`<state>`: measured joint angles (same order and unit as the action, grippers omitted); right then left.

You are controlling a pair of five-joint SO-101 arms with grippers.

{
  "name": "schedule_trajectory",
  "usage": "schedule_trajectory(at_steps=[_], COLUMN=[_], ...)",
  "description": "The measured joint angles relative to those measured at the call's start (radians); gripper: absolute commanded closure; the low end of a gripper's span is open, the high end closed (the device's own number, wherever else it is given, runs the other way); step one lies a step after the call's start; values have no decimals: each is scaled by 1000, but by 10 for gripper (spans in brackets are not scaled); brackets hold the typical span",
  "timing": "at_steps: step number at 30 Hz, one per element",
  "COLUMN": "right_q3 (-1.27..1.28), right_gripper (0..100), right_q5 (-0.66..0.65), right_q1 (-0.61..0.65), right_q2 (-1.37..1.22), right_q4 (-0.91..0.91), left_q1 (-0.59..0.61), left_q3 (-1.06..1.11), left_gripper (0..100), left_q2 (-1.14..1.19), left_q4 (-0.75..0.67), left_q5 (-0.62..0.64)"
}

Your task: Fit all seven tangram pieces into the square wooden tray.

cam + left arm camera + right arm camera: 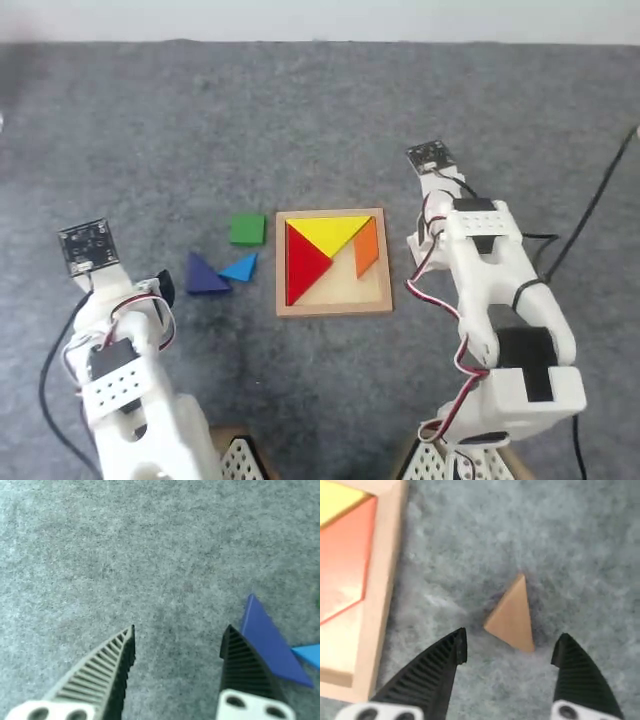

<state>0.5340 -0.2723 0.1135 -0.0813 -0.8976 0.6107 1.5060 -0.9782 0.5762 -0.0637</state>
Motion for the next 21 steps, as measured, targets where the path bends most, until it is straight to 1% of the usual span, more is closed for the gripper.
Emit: schedule_trajectory(at_steps=[6,10,15,17,21], right_q3=[-8,-34,-106,-126,-137], right_gripper=[702,702,712,772,961], right_q5=[0,0,0,0,0], right_q1=[-3,-5,-2,-2,-5], right_q2=[-6,-71,-141,-153,-158], right_q4=[34,61,31,11,-2], left_q1=[2,2,2,2,2], left_q3=[3,8,8,8,8], left_gripper=[731,731,731,731,731], left_q2=[0,0,0,0,0], left_q4=[0,0,0,0,0], left_q5=[0,0,0,0,0])
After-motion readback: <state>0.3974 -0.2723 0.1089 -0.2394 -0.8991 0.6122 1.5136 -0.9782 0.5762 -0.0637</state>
